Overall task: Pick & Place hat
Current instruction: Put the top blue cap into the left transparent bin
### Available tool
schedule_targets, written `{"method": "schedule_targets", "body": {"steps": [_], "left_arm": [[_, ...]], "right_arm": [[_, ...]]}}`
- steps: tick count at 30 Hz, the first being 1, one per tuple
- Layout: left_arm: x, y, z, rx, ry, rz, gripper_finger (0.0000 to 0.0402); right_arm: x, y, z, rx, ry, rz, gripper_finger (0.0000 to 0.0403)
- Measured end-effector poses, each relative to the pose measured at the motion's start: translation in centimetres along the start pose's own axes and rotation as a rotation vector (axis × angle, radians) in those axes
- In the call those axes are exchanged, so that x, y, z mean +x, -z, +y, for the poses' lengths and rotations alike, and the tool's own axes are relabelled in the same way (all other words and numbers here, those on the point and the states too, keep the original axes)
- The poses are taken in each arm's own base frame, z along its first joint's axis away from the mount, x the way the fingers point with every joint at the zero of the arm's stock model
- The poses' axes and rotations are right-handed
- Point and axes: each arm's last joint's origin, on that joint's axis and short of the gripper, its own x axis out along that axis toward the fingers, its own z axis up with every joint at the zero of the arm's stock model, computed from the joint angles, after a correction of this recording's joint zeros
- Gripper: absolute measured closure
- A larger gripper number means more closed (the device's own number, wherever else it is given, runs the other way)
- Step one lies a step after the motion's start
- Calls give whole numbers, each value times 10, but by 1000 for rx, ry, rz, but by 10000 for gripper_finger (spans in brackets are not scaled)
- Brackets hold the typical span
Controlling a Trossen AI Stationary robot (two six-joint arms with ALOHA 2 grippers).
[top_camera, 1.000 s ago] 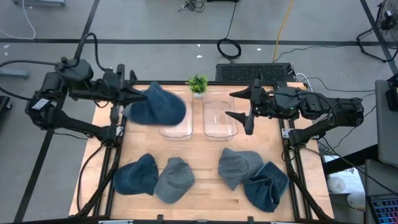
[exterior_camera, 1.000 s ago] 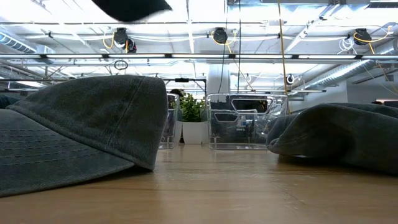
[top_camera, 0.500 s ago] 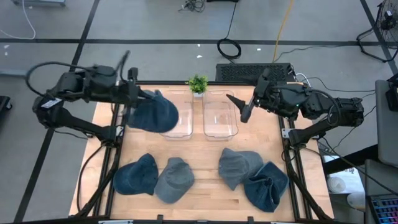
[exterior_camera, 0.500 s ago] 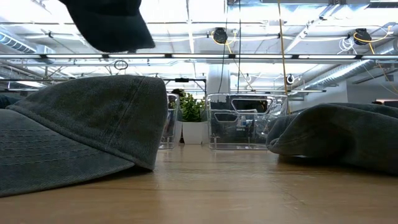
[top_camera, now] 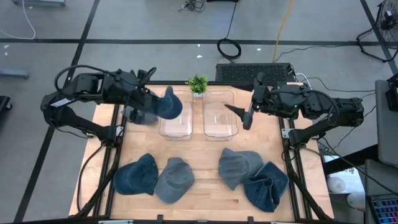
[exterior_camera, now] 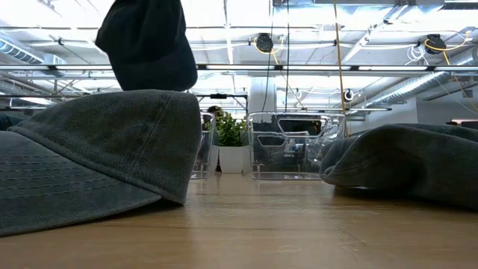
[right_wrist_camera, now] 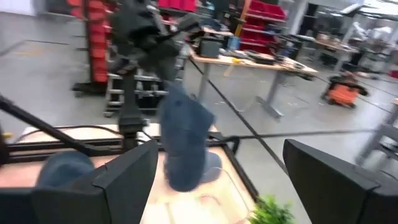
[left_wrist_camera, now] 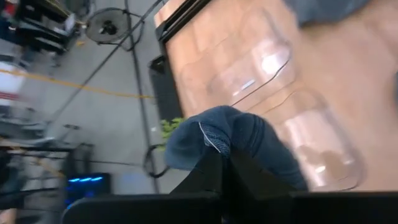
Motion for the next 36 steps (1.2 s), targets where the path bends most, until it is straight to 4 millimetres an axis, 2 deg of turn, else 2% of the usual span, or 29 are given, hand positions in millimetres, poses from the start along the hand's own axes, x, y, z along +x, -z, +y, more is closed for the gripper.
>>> {"method": "schedule_targets", "body": {"steps": [11,28,36], "left_arm": [[21,5,15,43,-55,96,400],[86,18,37,188,37,257,400],[88,23,42,200,41,241,400]], "right_arm": [[15,8,8,-58,-6,54,70],[15,11,8,-63,-3,82,72],[15,11,8,-64,-3,83,72]]}}
